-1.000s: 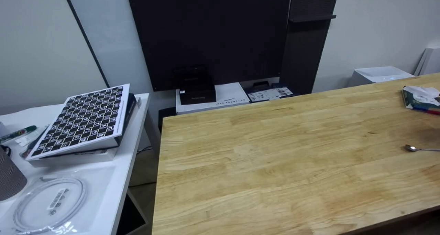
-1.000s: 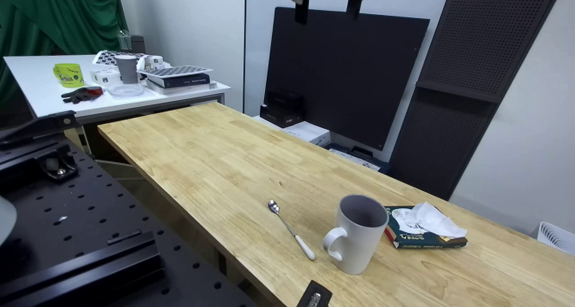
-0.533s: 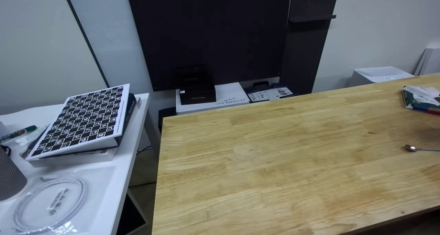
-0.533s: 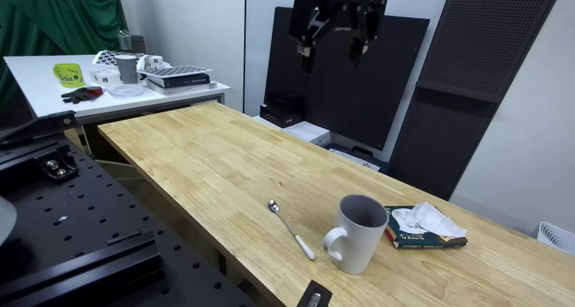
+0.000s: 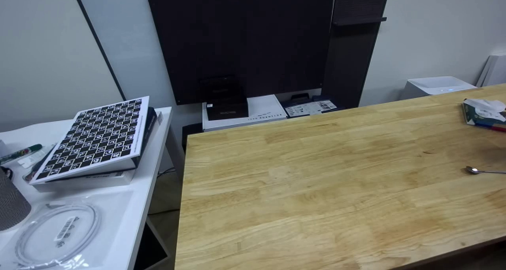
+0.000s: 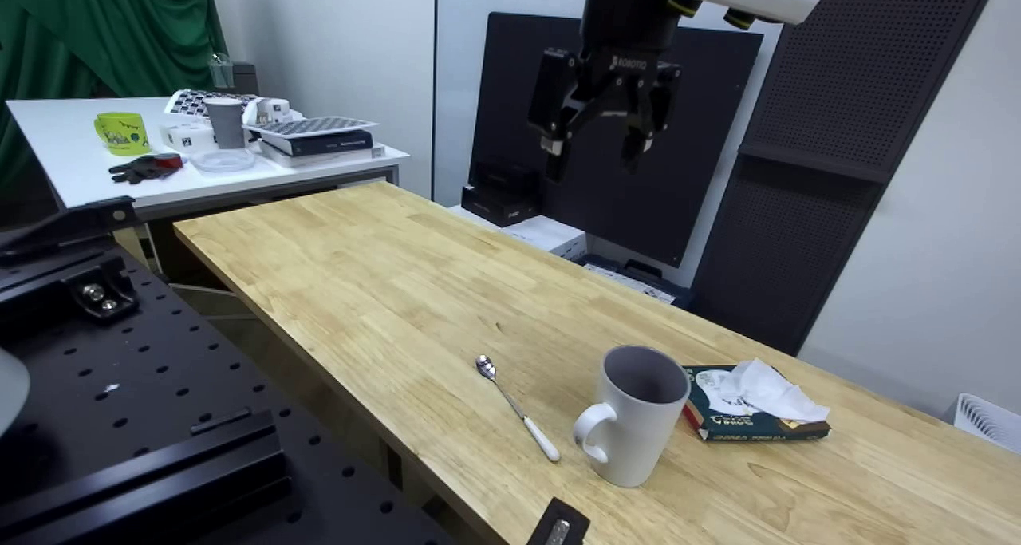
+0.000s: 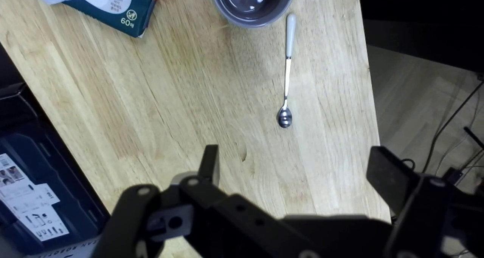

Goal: Put the spoon in the white mug

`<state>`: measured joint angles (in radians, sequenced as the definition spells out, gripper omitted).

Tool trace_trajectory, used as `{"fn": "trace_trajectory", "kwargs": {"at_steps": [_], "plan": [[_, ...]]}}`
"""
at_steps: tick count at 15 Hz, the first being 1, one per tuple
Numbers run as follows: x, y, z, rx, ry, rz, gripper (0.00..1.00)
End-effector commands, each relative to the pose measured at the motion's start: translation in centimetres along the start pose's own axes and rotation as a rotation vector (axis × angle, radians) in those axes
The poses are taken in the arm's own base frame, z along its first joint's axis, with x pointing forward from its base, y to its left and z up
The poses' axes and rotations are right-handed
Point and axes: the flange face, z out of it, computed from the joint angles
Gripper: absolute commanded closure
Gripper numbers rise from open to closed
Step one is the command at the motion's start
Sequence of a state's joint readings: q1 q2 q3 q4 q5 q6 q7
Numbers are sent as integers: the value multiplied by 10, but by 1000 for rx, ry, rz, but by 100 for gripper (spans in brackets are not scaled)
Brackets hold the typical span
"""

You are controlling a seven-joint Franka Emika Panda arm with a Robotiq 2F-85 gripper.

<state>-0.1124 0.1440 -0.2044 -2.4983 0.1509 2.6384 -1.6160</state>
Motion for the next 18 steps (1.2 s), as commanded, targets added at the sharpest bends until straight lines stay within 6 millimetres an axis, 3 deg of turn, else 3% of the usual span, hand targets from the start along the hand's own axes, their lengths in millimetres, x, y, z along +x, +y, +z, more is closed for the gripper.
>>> {"fn": "trace_trajectory", "kwargs": {"at_steps": [1, 14, 18], "plan": [[-1, 14, 15, -4, -13, -14, 0], [6, -6, 88, -36, -58, -73, 0], [10, -9, 100, -74, -47, -80, 0]]}}
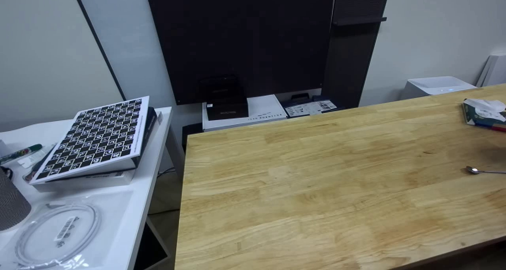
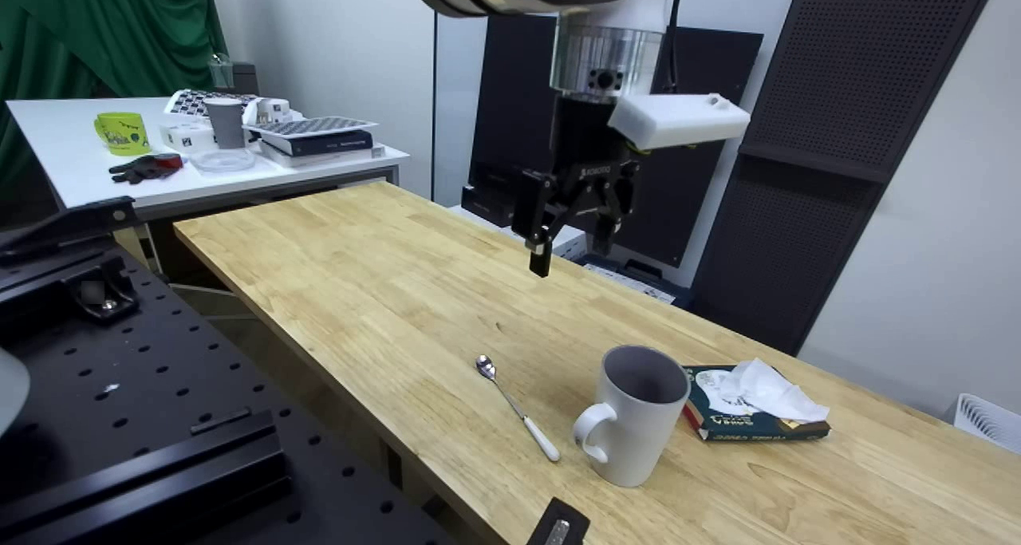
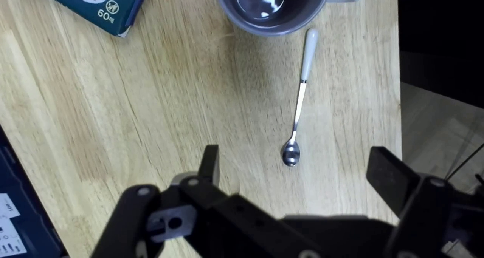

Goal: Put the spoon in the white mug

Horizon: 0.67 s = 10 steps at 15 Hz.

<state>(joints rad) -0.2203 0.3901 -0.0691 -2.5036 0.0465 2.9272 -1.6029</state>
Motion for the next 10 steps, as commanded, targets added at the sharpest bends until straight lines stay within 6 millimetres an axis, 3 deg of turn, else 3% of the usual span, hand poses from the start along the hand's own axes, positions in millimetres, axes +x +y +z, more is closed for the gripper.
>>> {"fn": "trace_trajectory", "kwargs": {"at_steps": [1, 10], "plan": [[4, 1, 9, -47, 15, 32, 0], [7, -1, 10, -33, 10, 56, 0]]}}
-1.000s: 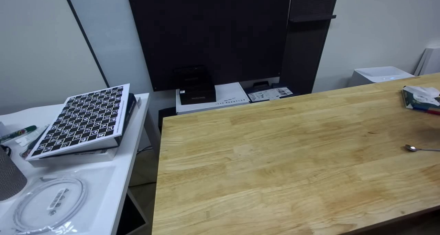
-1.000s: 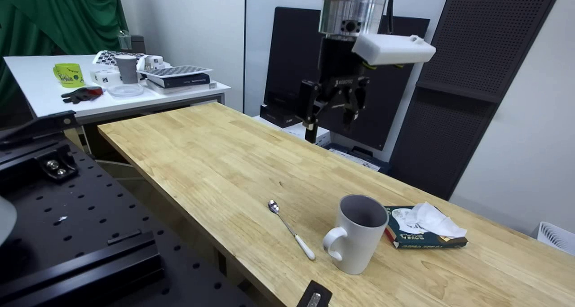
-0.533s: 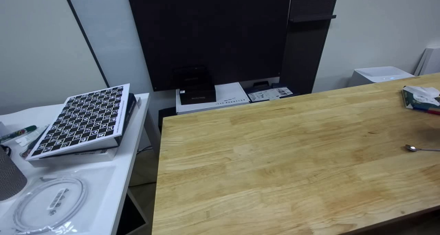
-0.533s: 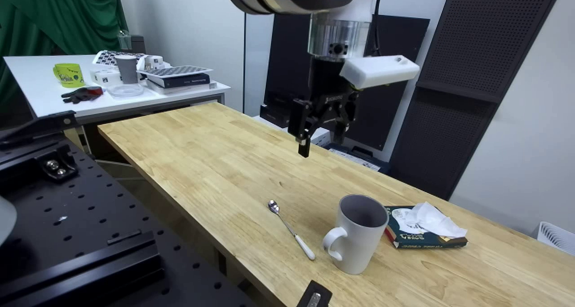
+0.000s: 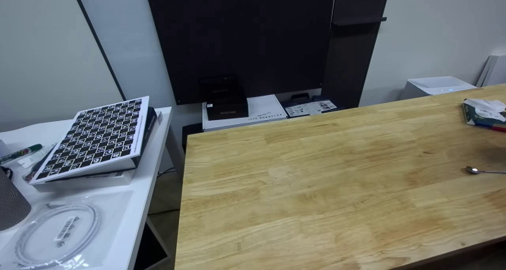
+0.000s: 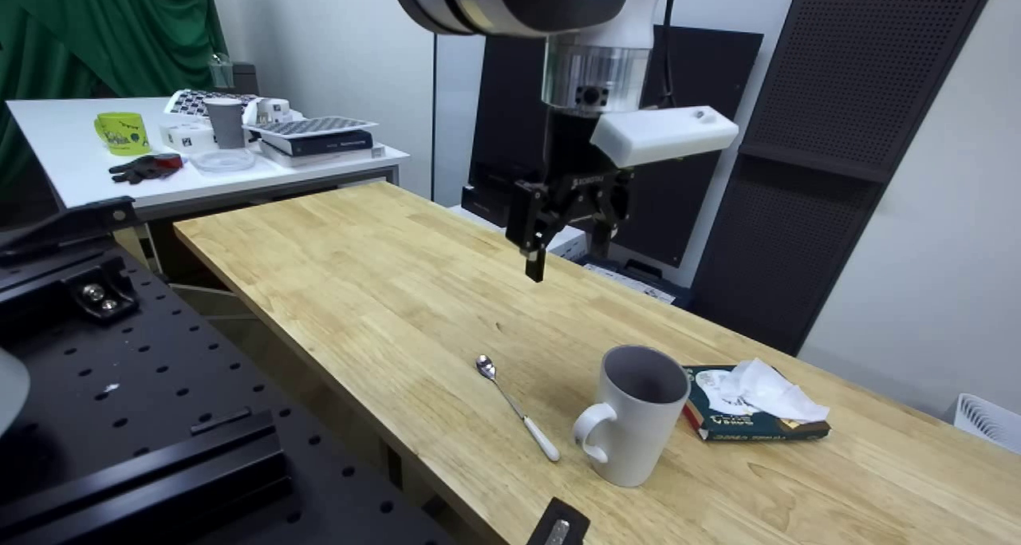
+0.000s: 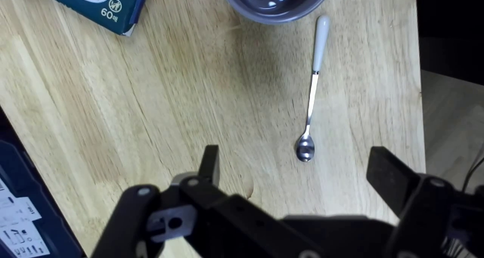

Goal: Put the spoon in the white mug

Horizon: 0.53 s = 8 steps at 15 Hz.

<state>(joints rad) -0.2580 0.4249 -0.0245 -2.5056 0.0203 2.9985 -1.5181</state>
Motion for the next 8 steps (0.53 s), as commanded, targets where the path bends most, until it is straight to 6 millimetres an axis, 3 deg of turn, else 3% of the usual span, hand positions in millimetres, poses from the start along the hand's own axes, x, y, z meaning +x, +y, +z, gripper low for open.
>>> {"fn": "trace_trajectory", "kwargs": {"at_steps": [1, 6, 8], "plan": [[0, 0, 0, 0, -1, 2, 0], [0, -1, 2, 11, 6, 10, 0], [-1, -6, 13, 13, 7, 15, 0]]}}
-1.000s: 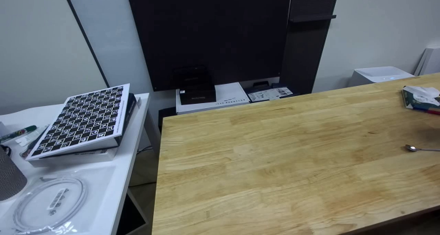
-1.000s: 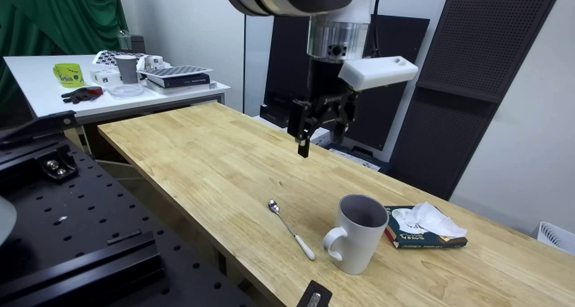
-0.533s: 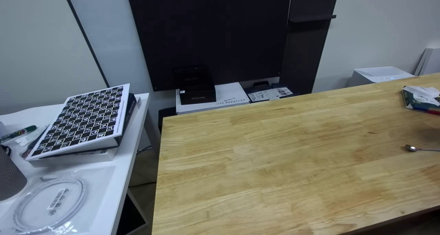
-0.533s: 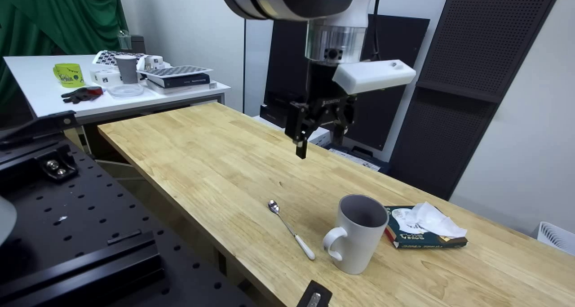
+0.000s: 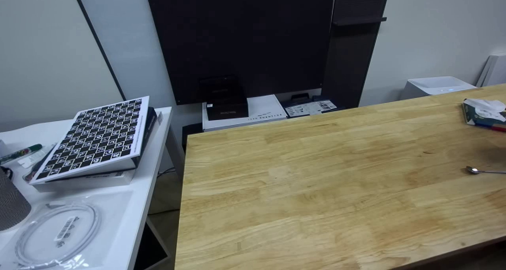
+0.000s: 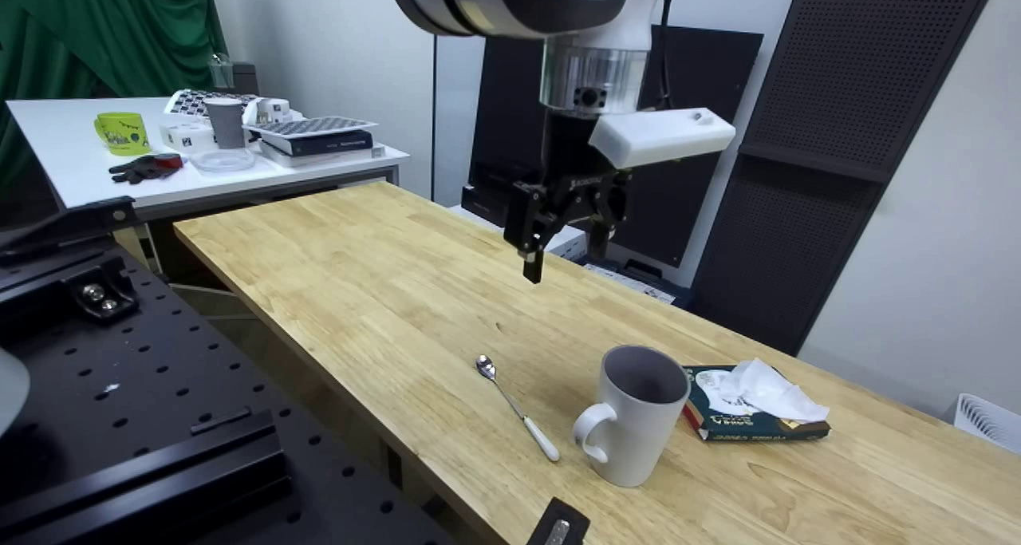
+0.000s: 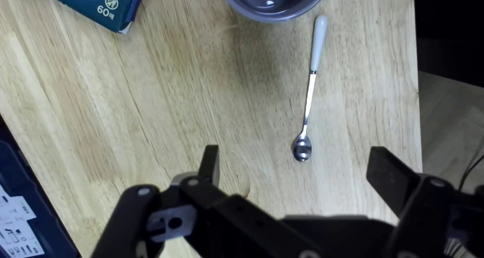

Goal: Put the spoon in the white mug

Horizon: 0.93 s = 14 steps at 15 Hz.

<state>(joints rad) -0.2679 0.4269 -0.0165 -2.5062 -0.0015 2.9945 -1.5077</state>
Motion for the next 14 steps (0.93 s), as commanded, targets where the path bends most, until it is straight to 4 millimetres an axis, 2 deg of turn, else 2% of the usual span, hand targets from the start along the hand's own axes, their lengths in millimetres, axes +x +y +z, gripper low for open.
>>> {"fn": "trace_trajectory", "kwargs": {"at_steps": [1, 9, 14], "plan": [[-3, -6, 17, 16, 13, 33, 0], [-28, -31, 72, 113, 12, 85, 0], [-40, -33, 95, 104, 23, 103, 0]]}}
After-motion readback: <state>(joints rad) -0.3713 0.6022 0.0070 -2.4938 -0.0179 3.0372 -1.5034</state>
